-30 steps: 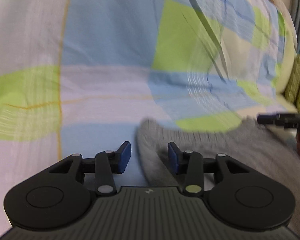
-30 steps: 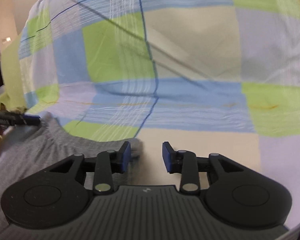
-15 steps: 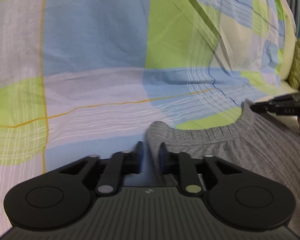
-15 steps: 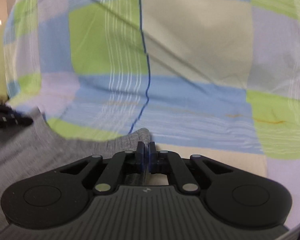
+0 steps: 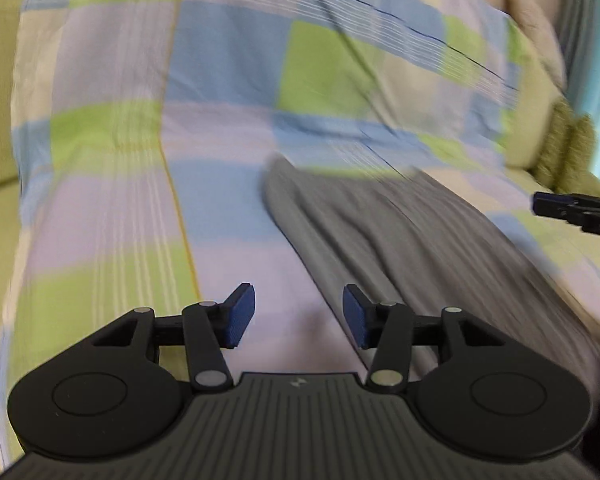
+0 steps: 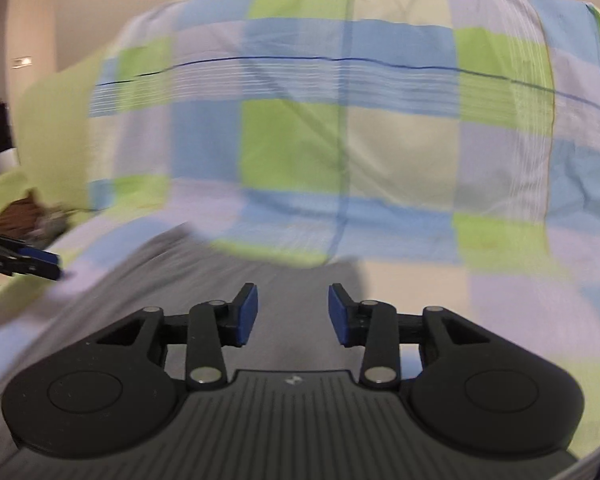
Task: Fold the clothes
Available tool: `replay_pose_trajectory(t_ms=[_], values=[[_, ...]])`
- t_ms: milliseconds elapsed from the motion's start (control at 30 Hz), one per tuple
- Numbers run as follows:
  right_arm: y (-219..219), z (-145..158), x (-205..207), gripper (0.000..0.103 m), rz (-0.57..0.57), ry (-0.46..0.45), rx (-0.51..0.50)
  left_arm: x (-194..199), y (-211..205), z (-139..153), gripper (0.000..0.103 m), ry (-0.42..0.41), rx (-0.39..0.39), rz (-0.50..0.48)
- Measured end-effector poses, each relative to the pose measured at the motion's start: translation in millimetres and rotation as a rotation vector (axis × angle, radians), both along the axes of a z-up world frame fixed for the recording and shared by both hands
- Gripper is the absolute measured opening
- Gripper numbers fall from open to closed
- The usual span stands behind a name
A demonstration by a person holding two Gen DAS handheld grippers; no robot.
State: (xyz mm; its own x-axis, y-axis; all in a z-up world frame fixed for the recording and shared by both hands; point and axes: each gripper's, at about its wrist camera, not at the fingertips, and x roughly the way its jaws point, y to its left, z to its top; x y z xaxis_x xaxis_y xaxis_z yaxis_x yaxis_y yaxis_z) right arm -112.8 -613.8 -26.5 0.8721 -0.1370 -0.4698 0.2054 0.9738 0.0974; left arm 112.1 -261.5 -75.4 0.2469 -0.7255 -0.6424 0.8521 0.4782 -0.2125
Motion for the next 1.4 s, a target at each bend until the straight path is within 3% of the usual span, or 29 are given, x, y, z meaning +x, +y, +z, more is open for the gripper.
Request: replay_pose_trajectory(t_ms=[167, 333, 400, 667, 833, 1067, 1167, 1200, 1300, 1400], values=[[96, -18, -69, 0.035, 0.06, 0.032, 0.066, -53, 19, -8, 0.054, 0.031, 0.049, -0.125], [159, -40, -91, 0.035, 0.135, 0.103, 0.072, -67, 9, -18, 0.05, 0.006, 0.094, -0.165], [177, -41, -95, 0.035, 0.161, 0.121, 0.077, -70, 8, -19, 0.0, -0.017, 0.12, -0.176], [234, -37, -90, 0.035, 0.283, 0.158, -0.063, -56, 54, -1, 0.0, -0.038, 0.092, -0.092], [283, -43, -75, 0.034, 0.408, 0.201, -0.247, -64, 67, 7, 0.0, -0.037, 0.047, -0.087], [326, -72, -47, 0.027, 0.453, 0.299, -0.417, -71, 83, 13, 0.001, -0.035, -0.009, -0.074], [346, -92, -38, 0.027, 0.446, 0.35, -0.554, -70, 92, 15, 0.001, -0.032, -0.033, -0.052], [349, -97, -36, 0.024, 0.438, 0.35, -0.594, -69, 96, 15, 0.002, -0.032, -0.036, -0.044], [355, -102, -35, 0.001, 0.404, 0.33, -0.669, -68, 106, 15, 0.011, -0.037, -0.042, -0.022], [351, -85, -37, 0.001, 0.387, 0.306, -0.593, -66, 116, 16, 0.012, -0.045, -0.039, -0.005]])
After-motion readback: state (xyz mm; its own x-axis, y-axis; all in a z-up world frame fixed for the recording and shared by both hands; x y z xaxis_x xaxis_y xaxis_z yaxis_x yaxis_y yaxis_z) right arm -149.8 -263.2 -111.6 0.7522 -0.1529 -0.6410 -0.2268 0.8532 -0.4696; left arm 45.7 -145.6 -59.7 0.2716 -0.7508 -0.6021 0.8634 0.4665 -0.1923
